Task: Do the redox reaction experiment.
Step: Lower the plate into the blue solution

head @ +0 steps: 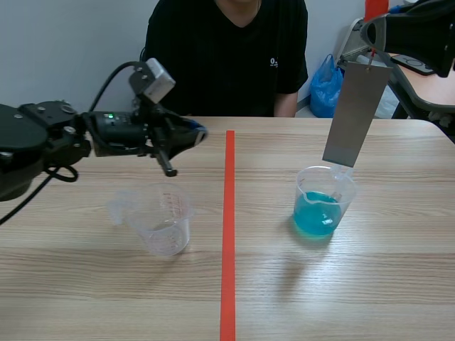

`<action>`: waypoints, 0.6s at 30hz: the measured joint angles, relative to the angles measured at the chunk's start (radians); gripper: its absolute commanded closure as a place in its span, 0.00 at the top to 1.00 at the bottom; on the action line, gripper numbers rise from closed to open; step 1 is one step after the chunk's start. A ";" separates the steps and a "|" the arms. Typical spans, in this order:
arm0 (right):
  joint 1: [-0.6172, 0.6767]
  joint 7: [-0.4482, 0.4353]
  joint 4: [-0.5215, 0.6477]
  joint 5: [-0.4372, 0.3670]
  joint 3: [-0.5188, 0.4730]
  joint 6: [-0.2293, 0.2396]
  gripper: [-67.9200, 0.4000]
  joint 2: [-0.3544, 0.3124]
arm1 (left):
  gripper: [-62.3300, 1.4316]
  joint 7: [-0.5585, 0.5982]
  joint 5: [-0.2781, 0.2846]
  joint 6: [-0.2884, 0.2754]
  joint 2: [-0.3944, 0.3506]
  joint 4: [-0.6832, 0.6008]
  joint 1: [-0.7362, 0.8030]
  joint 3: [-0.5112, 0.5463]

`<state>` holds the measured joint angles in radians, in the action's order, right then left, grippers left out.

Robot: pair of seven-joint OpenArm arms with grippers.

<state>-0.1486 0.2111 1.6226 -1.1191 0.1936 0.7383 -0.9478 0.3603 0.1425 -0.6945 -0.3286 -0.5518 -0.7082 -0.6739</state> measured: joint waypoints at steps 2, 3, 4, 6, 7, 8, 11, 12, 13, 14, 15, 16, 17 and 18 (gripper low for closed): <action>0.000 0.000 0.000 0.000 0.000 0.000 0.02 0.000 | 0.09 0.025 0.045 0.000 -0.070 0.000 0.010 0.000; 0.000 0.000 0.000 0.000 0.000 0.000 0.02 0.000 | 0.09 0.043 0.069 0.000 -0.106 0.000 0.016 0.000; 0.000 0.000 0.000 0.001 0.000 0.000 0.02 0.000 | 0.09 0.057 0.086 0.000 -0.141 0.000 0.024 0.000; 0.000 0.000 0.000 0.005 0.000 0.000 0.02 0.000 | 0.09 0.080 0.110 0.000 -0.207 0.000 0.045 0.003; 0.000 0.000 0.000 0.008 0.000 0.000 0.02 0.001 | 0.09 0.090 0.118 0.000 -0.238 0.000 0.061 0.013; 0.000 0.000 0.000 0.012 0.000 0.000 0.02 0.005 | 0.09 0.095 0.126 0.000 -0.266 0.000 0.078 0.025; 0.000 0.000 0.000 0.036 0.000 0.000 0.02 0.020 | 0.09 0.132 0.149 0.000 -0.345 0.000 0.144 0.064; 0.000 0.000 0.000 0.039 0.000 0.000 0.02 0.027 | 0.09 0.142 0.150 0.000 -0.369 0.000 0.169 0.080; 0.000 0.000 0.000 0.050 0.000 0.001 0.02 0.032 | 0.09 0.151 0.151 0.000 -0.393 0.000 0.198 0.097; 0.000 0.001 0.000 0.057 0.000 0.001 0.02 0.037 | 0.09 0.166 0.150 0.000 -0.414 0.000 0.228 0.115; 0.000 0.000 0.000 0.057 0.000 0.000 0.02 0.042 | 0.09 0.181 0.151 0.000 -0.435 0.000 0.262 0.135; 0.000 0.000 0.000 0.057 0.000 0.000 0.02 0.044 | 0.09 0.194 0.150 0.000 -0.454 0.000 0.298 0.159; 0.000 0.000 0.000 0.057 0.000 0.000 0.02 0.045 | 0.09 0.208 0.150 0.000 -0.471 0.000 0.336 0.185; 0.000 0.000 0.000 0.058 0.000 0.000 0.02 0.045 | 0.09 0.223 0.151 0.000 -0.486 0.000 0.376 0.215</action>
<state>-0.1486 0.2111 1.6222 -1.0611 0.1936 0.7387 -0.9024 0.5831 0.2935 -0.6945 -0.8146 -0.5522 -0.3321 -0.4587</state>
